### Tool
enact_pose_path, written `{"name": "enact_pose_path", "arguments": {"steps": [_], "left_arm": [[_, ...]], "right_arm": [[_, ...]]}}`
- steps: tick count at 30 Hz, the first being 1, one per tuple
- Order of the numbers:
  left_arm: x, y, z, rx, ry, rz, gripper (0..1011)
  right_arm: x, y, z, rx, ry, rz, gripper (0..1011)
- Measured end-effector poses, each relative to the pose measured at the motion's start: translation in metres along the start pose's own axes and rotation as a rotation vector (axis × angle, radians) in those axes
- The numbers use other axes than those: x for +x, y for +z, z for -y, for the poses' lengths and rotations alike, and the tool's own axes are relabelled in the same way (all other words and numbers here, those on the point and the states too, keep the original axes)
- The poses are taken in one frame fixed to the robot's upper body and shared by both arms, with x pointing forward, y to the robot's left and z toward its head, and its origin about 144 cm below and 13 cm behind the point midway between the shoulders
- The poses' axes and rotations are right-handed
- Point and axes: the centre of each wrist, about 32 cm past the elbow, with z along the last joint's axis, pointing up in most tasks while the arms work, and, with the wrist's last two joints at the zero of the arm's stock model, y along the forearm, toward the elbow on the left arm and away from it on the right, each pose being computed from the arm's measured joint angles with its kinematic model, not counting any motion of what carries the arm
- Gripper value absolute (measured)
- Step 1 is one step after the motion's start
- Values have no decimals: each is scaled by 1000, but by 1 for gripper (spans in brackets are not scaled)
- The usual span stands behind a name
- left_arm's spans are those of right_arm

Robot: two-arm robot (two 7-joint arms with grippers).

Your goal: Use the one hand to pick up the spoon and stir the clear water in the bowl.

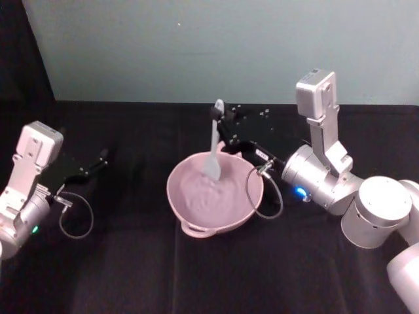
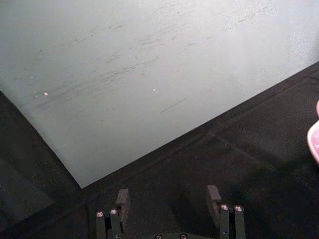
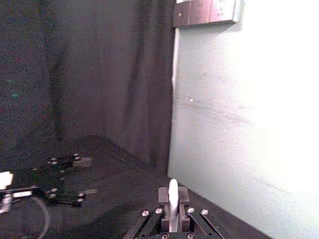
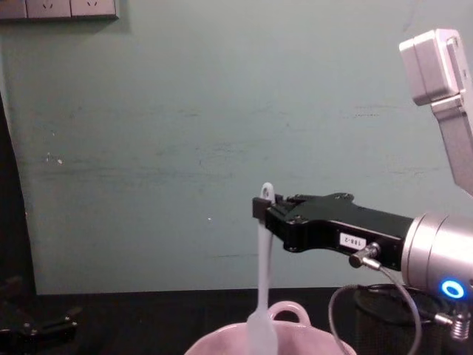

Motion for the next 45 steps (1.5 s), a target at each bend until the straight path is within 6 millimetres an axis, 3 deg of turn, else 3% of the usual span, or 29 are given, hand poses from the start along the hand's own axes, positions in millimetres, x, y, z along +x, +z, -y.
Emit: {"name": "enact_pose_path", "arguments": {"steps": [13,24,35,45], "left_arm": [[0,0,0,0,0,0,1011],[0,0,0,0,0,0,1011],[0,0,0,0,0,0,1011],[0,0,0,0,0,0,1011]], "right_arm": [[15,16,24,-28,-11,22,116],[7,22,41,-80,76,-66,116],[-17,14,24,-26,112,-96,116],[-13,0,3,21,8,-1,116]]}}
